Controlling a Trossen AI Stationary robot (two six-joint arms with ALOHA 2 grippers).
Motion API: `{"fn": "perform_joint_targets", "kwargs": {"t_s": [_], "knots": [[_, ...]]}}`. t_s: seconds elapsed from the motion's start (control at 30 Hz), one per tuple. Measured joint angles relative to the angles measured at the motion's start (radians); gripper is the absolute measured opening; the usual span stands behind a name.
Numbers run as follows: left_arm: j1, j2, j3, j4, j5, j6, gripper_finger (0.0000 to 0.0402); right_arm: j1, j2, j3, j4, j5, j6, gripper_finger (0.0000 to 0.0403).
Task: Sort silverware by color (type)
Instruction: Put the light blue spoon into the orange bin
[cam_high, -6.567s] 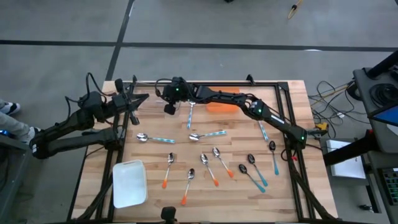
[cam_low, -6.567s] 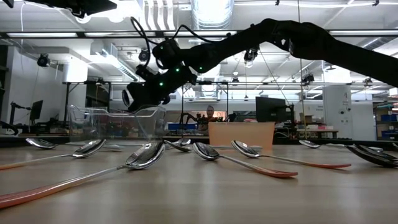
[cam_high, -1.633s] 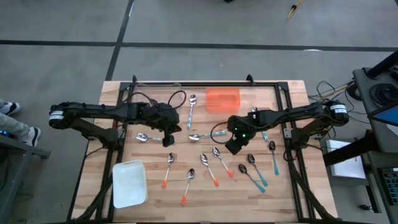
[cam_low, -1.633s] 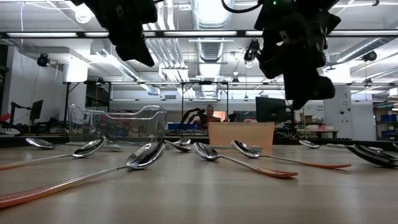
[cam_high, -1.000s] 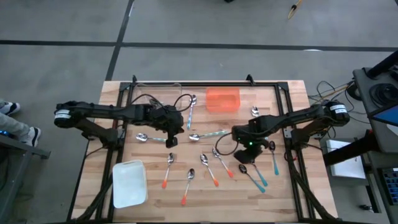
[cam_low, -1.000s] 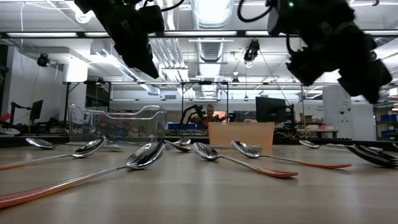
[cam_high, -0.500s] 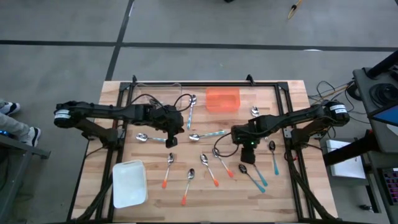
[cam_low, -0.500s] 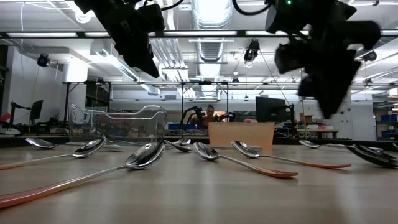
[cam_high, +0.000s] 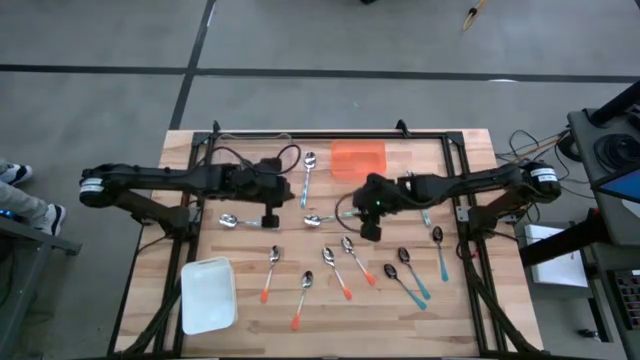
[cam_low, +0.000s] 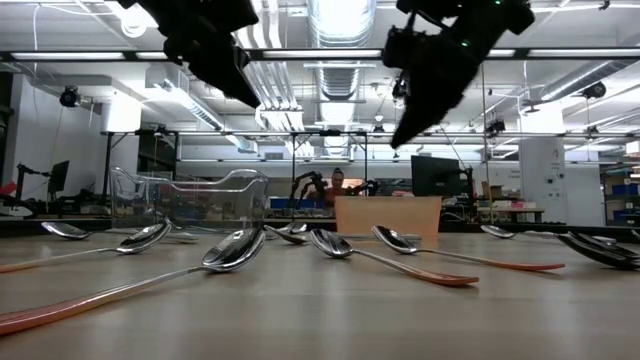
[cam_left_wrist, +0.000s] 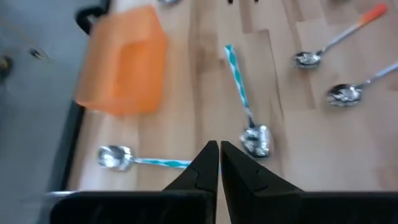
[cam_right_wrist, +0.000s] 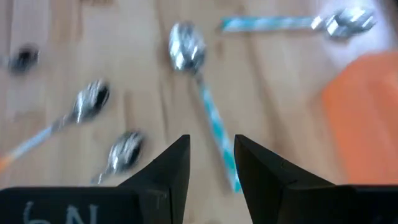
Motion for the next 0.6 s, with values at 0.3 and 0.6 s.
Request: {"fn": "perform_joint_targets", "kwargs": {"t_s": [0.3,0.6], "knots": [[0.011,-0.102,-0.051,0.102,0.009,0.090,0.0000,-0.054,0.151,0.163,-0.023,-0.002,-0.103,0.0116],[0.015,-0.222,-0.159,0.145,-0.016,0.079,0.0000,-0.064,0.356,0.366,-0.200,-0.003,-0.180,0.0116]]}}
